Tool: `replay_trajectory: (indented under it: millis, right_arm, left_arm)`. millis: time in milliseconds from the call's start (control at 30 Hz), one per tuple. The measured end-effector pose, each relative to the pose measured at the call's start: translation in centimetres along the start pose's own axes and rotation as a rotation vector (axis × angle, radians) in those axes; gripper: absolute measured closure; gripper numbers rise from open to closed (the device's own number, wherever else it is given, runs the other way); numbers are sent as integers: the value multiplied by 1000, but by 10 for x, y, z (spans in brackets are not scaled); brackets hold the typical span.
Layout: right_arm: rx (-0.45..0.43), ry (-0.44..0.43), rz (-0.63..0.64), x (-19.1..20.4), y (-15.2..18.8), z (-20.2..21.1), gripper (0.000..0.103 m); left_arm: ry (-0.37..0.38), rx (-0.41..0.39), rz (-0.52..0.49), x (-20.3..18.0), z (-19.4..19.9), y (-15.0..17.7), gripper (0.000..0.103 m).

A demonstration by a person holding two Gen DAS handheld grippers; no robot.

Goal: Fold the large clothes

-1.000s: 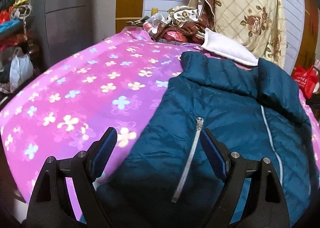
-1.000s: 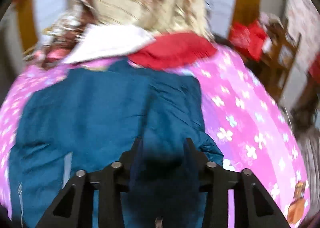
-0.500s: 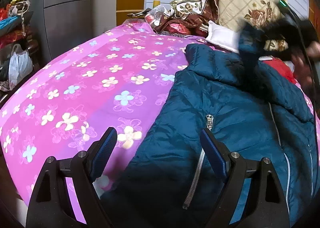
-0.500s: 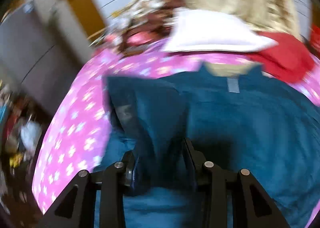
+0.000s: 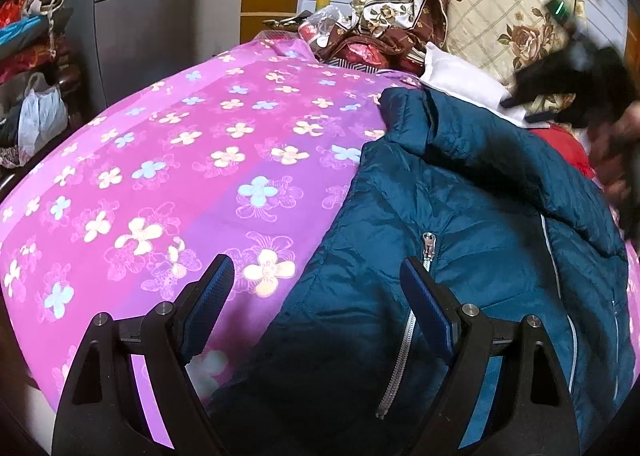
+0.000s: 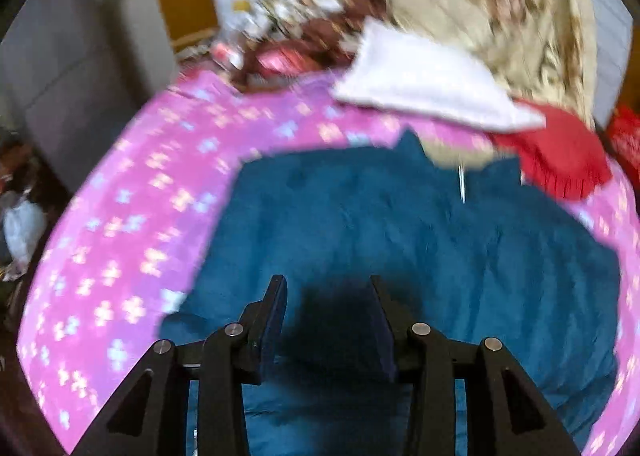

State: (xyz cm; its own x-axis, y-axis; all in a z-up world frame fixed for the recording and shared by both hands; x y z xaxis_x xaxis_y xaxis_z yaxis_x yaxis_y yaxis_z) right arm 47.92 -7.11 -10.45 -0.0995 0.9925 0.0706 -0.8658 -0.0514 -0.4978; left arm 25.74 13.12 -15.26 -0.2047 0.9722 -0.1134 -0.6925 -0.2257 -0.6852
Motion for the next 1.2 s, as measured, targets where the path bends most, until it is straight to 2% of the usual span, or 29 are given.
replay_trajectory:
  millis: [67, 167, 233, 300, 367, 400, 500, 600, 633, 700, 733, 767, 800, 833, 900, 1033, 1200]
  right_arm:
    - [58, 0, -8, 5, 7, -32, 64]
    - [130, -56, 3, 23, 15, -67, 63]
    - [132, -49, 29, 28, 16, -70, 63]
    - [126, -83, 19, 27, 18, -62, 64]
    - [97, -139, -31, 16, 26, -40, 64]
    - [52, -173, -65, 5, 34, -18, 64]
    - [-46, -199, -146, -27, 61, 40, 64]
    - [-79, -279, -267, -81, 119, 106, 64]
    - [-87, -280, -294, -96, 135, 121, 64]
    - [-111, -253, -337, -132, 174, 155, 61]
    - [-117, -200, -347, -159, 202, 177, 59]
    - [-123, -161, -349, -172, 217, 186, 51]
    - [-126, -97, -348, -191, 237, 199, 48]
    - [-115, -27, -351, -211, 262, 208, 48]
    - [-90, 42, -387, -242, 308, 214, 48]
    - [-72, 10, -474, -270, 362, 200, 48]
    - [-80, -36, -506, -278, 374, 179, 48]
  left_arm:
    - [-6, -7, -4, 2, 0, -1, 18]
    - [-6, 5, 6, 5, -3, -2, 18]
    - [-12, 17, 11, 6, -6, -2, 18]
    - [-16, 22, 14, 7, -6, -1, 18]
    - [-17, 19, 13, 6, -4, -2, 18]
    - [-18, 15, 11, 6, -2, -2, 18]
    - [-17, 10, 8, 7, 2, -2, 18]
    - [-19, -1, 7, 10, 9, -2, 18]
    - [-22, -7, 5, 11, 13, -2, 18]
    - [-18, -16, 8, 15, 22, -2, 18]
    - [-12, -25, 18, 19, 29, -3, 18]
    - [-8, -32, 28, 23, 34, -2, 18]
    - [-3, -31, 31, 26, 38, -1, 18]
    - [0, -22, 31, 28, 40, 1, 18]
    - [-3, 8, 44, 37, 44, 10, 18]
    - [36, 99, 65, 45, 41, 22, 18]
    - [133, 202, 80, 42, 29, 28, 18]
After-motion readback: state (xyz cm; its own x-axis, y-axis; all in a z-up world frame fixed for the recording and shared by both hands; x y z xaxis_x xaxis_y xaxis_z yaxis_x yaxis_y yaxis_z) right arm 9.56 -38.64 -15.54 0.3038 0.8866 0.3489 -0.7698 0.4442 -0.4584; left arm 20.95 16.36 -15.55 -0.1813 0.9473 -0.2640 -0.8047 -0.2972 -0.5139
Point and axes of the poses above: each gripper's, at about its wrist camera, not at the fingertips, and z roughly against the way its jaws point, x to its left, y to its underside, the point moved 8 cm from there along -z, roughly the way its jaws point, and after that the axes turned 4 degrees about x, right-handed, at the moved point
